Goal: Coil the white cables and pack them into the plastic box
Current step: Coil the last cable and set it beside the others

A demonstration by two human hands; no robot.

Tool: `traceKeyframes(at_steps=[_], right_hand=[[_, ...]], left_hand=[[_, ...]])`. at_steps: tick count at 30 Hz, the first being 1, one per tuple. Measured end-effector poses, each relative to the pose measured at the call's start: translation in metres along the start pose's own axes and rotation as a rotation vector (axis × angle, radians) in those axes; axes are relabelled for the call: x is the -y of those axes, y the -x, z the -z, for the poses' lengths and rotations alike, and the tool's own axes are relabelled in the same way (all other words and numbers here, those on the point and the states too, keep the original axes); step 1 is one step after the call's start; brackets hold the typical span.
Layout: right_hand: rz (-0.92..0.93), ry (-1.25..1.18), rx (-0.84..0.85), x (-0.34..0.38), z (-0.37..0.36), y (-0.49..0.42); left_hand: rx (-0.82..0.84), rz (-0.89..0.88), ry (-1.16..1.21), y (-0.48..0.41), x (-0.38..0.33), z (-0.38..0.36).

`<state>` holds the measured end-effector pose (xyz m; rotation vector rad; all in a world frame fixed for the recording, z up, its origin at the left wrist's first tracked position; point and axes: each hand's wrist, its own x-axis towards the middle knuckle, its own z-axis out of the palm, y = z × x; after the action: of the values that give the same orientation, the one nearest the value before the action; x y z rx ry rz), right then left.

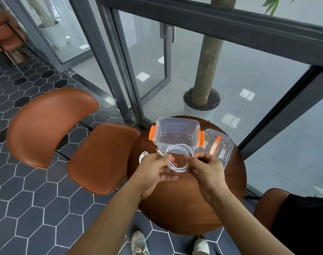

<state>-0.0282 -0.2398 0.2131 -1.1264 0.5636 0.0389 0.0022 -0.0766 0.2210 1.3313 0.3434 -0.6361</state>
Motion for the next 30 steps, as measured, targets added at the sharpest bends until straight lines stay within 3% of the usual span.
traceKeyframes(at_steps=[4, 8, 13, 17, 22, 30], right_hand=[[-0.001, 0.024, 0.019, 0.0, 0.002, -0.001], [-0.047, -0.03, 0.149, 0.0, 0.01, 0.005], [-0.119, -0.178, -0.028, -0.009, 0.014, 0.005], [-0.171, -0.319, -0.069, -0.009, 0.017, 0.004], [-0.196, -0.238, -0.113, -0.007, 0.018, -0.011], [-0.2, 0.027, 0.295, -0.005, 0.016, -0.025]], left_hand=[[-0.011, -0.013, 0.047, 0.002, 0.004, -0.008], [-0.08, -0.029, 0.041, -0.001, 0.005, -0.001], [-0.069, -0.028, 0.203, 0.003, 0.004, -0.001], [-0.083, -0.056, 0.396, 0.003, 0.009, -0.008], [-0.046, -0.08, 0.252, 0.007, 0.011, -0.02], [0.014, 0.036, -0.026, 0.014, 0.002, -0.011]])
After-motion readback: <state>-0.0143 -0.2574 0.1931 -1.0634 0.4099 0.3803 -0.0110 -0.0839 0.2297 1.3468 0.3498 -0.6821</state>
